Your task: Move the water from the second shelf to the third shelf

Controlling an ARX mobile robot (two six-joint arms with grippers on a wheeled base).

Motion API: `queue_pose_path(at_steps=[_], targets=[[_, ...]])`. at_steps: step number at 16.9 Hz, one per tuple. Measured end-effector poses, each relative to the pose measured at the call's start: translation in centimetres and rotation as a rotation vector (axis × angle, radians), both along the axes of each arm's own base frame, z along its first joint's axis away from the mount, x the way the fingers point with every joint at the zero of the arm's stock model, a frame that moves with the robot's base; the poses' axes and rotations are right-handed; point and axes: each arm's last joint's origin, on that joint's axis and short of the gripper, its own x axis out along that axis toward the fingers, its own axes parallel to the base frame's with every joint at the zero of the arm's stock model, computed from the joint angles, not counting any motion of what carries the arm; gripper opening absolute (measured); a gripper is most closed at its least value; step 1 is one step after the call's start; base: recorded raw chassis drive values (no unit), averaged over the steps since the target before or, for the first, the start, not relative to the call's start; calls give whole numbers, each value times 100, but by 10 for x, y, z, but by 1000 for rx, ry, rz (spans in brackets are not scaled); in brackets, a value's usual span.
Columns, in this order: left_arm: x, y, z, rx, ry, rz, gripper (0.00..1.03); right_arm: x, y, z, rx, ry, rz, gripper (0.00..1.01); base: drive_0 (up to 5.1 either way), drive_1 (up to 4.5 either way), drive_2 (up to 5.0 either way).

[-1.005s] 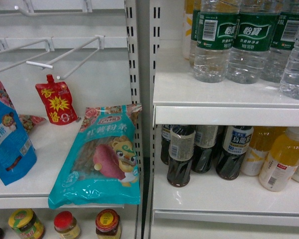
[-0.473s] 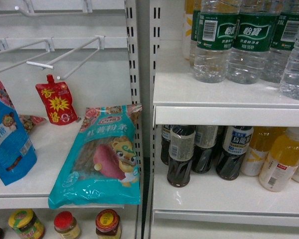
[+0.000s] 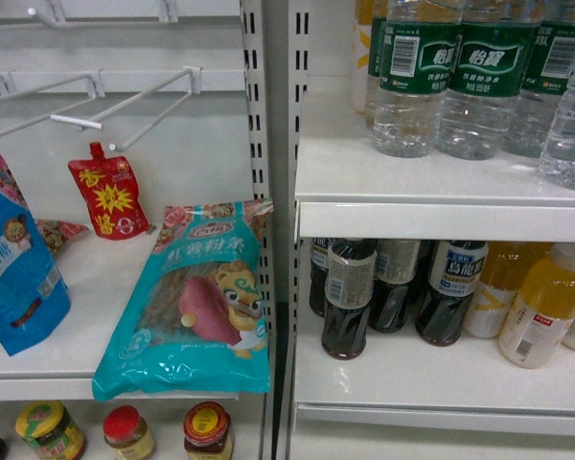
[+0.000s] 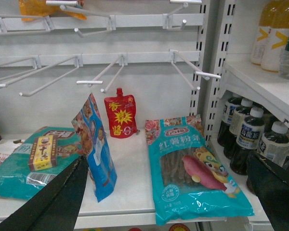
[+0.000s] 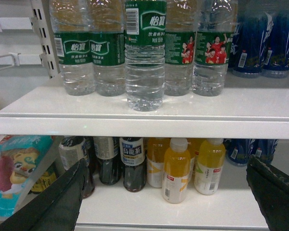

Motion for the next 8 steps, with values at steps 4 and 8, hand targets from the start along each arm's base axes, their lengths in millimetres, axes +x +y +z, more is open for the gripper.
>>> queue_pose_path(at_steps=[4, 8], targets=[[0, 0, 0, 0, 1, 0, 98, 0, 0, 0, 0, 2, 0, 98, 0, 0, 0], [0, 0, 0, 0, 2, 0, 98, 0, 0, 0, -1, 3, 1, 98, 0, 0, 0]])
